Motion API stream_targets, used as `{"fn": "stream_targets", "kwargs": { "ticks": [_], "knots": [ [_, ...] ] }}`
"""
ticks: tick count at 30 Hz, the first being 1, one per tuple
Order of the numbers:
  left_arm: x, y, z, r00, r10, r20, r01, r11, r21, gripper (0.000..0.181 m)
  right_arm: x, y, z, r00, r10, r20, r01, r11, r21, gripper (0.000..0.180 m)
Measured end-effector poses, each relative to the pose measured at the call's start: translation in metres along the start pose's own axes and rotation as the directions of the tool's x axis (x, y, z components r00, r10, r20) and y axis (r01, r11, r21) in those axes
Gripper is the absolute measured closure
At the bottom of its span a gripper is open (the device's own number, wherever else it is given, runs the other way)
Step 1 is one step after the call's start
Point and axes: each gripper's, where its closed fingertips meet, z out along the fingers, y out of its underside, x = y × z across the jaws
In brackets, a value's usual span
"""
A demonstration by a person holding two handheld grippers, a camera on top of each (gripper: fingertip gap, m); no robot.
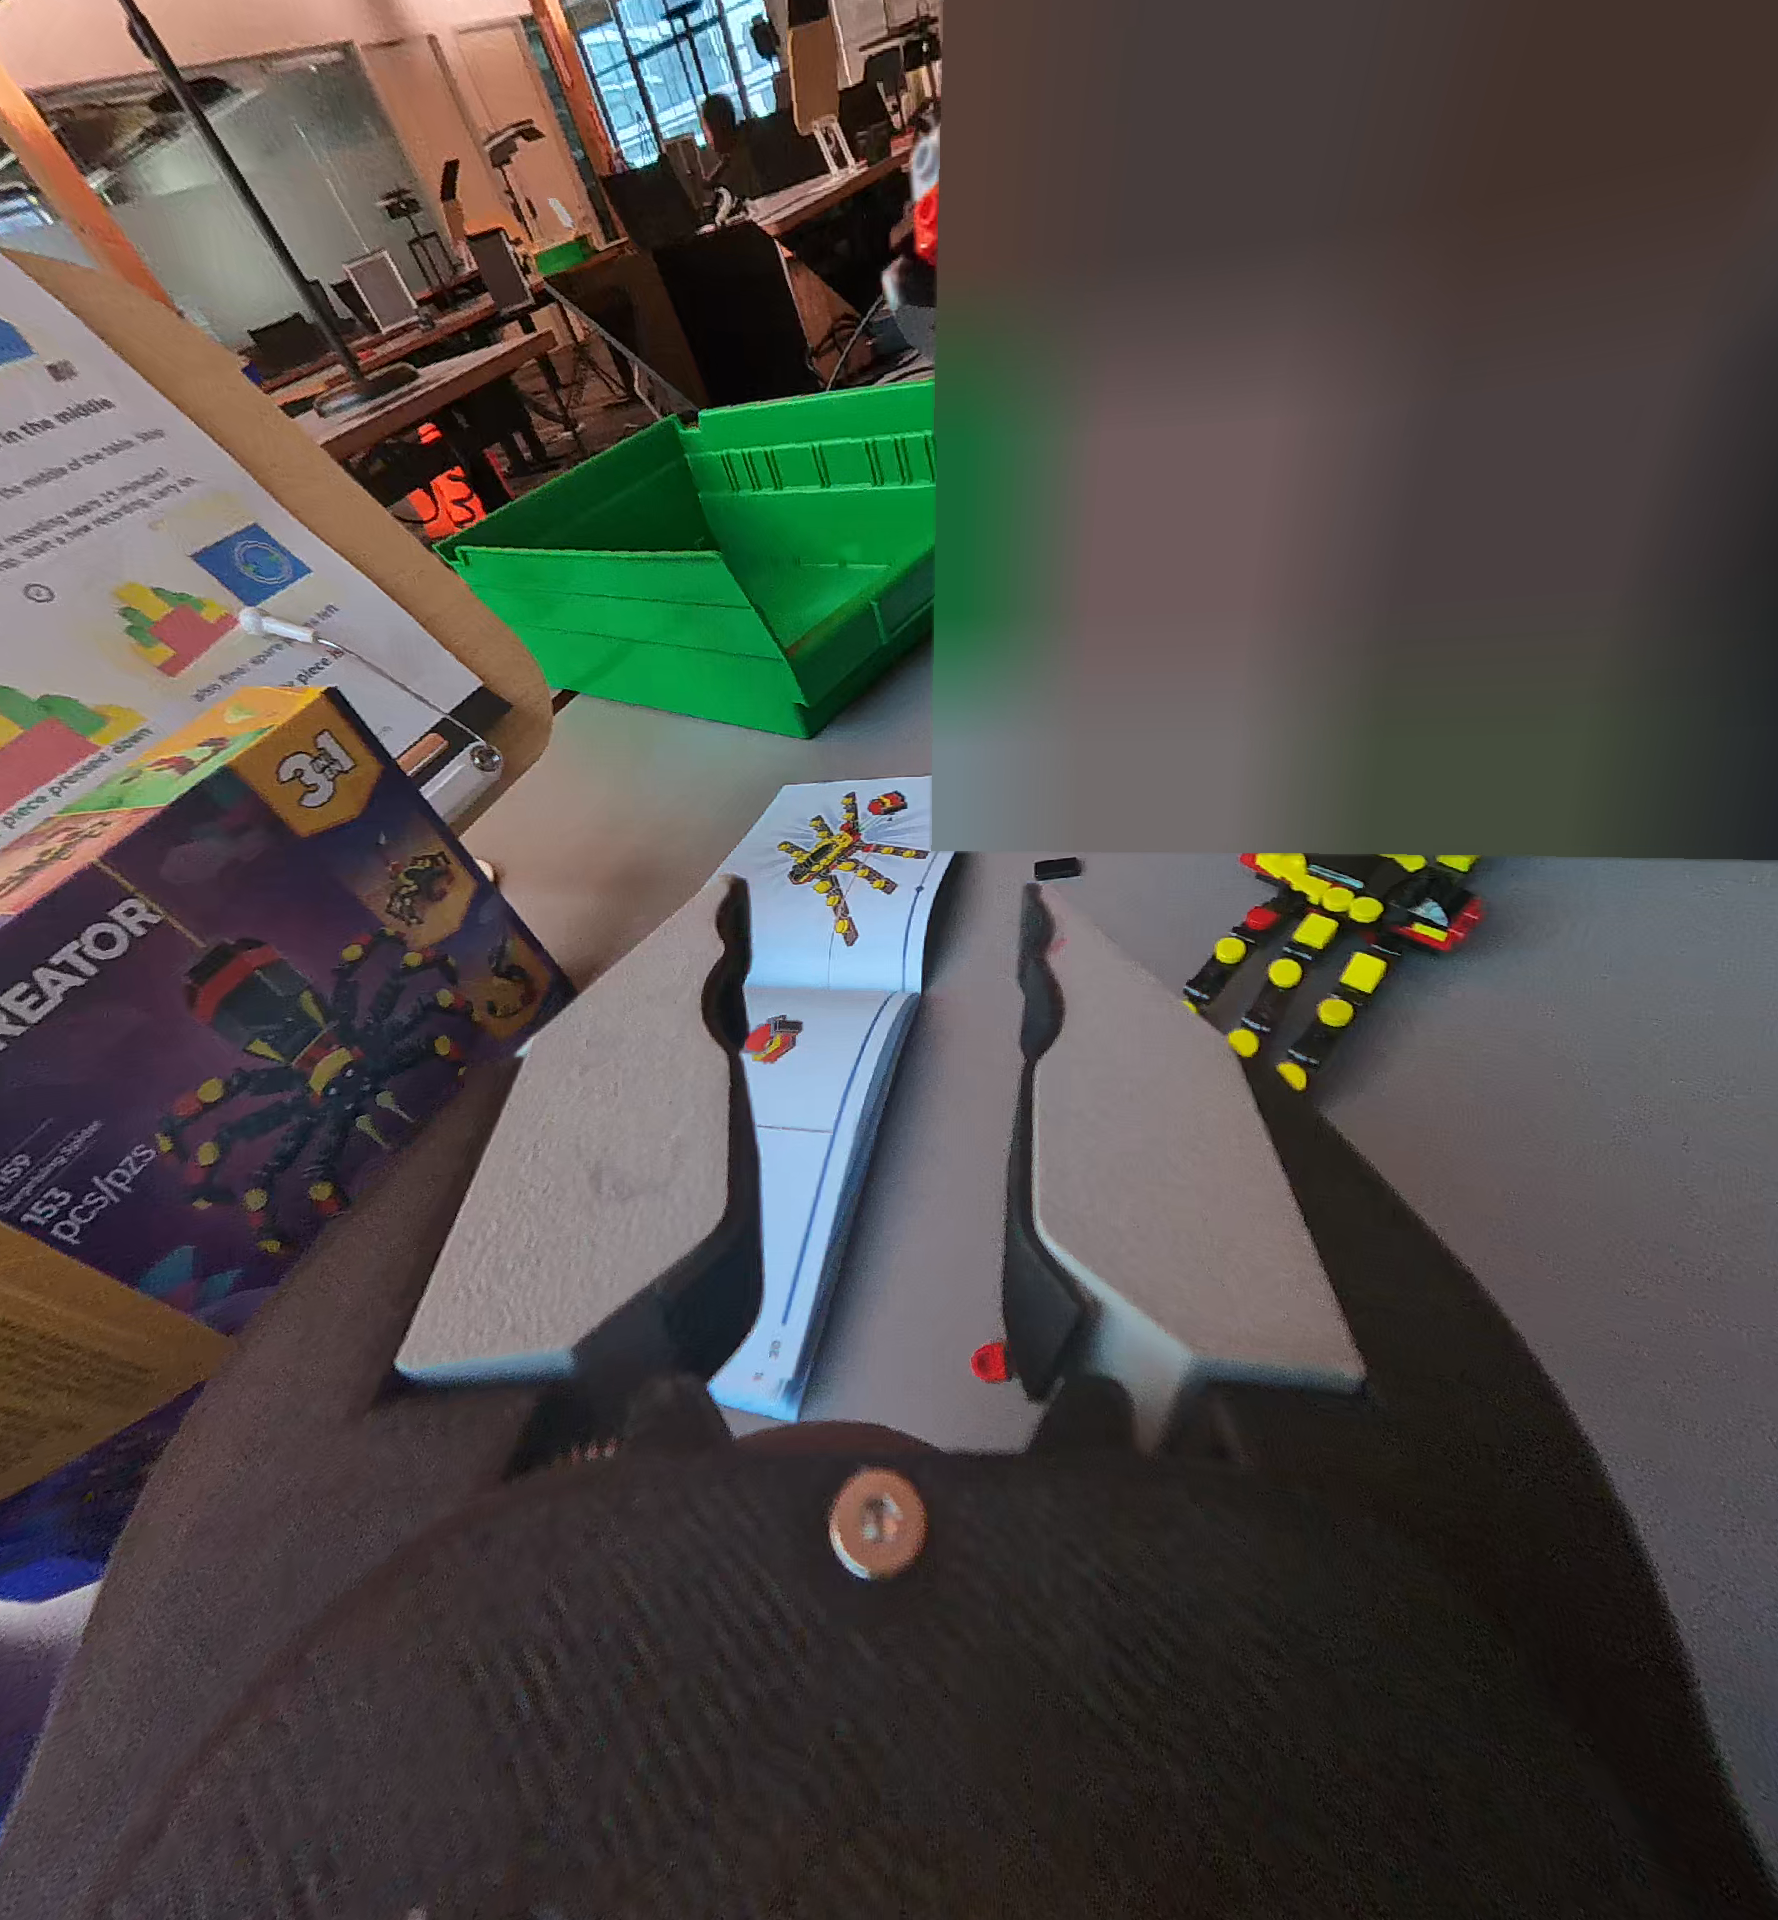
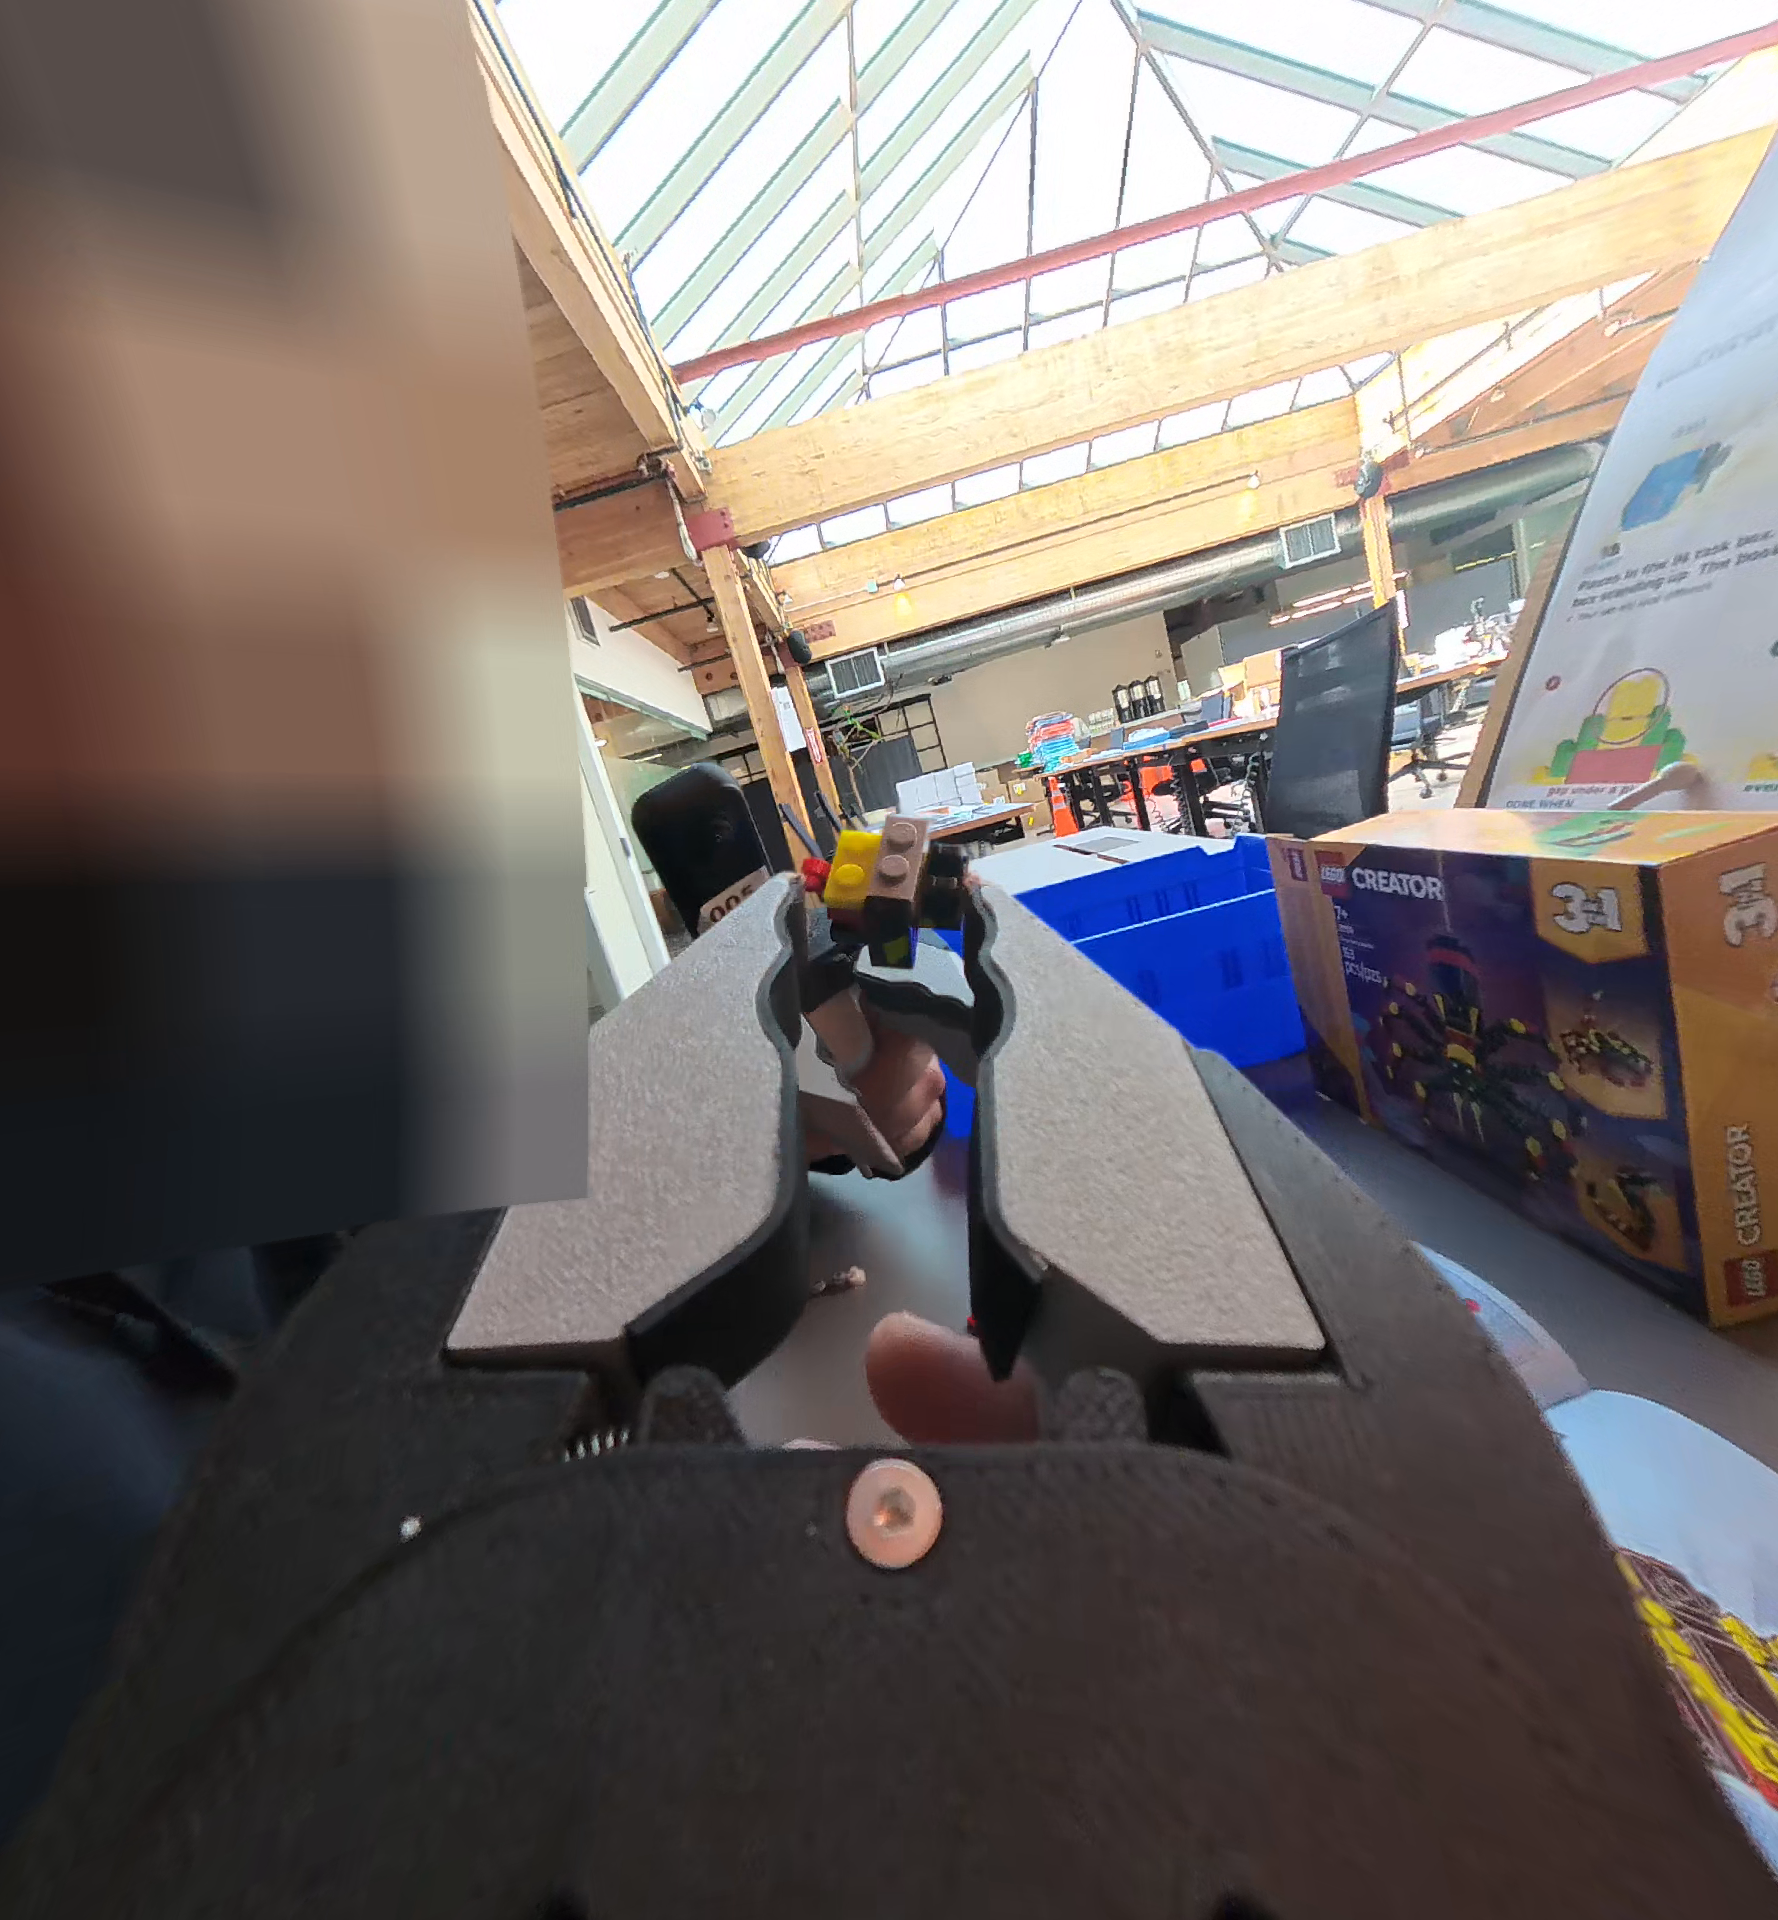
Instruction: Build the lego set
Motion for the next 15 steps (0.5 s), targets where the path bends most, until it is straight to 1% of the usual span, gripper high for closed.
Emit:
{"fn": "stream_targets", "kwargs": {
  "ticks": [1,6,8,11,15],
  "knots": [
    [0.002,0.001,0.002,1.0,0.015,0.002,-0.015,1.0,-0.002,0.131,-0.002,0.001,0.001,1.0,-0.001,0.011,0.001,1.0,-0.004,0.153],
    [0.012,0.008,0.009,0.997,0.076,0.001,-0.076,0.997,-0.017,0.132,-0.014,0.013,0.006,0.996,-0.023,0.083,0.029,0.997,-0.071,0.153],
    [0.014,0.01,0.011,0.996,0.084,0.0,-0.084,0.996,-0.01,0.133,-0.019,0.018,0.007,0.993,-0.048,0.107,0.058,0.994,-0.095,0.153],
    [0.013,0.014,0.012,0.995,0.103,0.008,-0.103,0.995,-0.01,0.138,-0.02,0.026,0.011,0.987,-0.103,0.121,0.118,0.986,-0.121,0.153],
    [0.001,0.023,0.013,0.997,0.064,0.044,-0.062,0.997,-0.043,0.142,-0.016,0.037,0.02,0.979,-0.162,0.125,0.181,0.969,-0.165,0.153]
  ]
}}
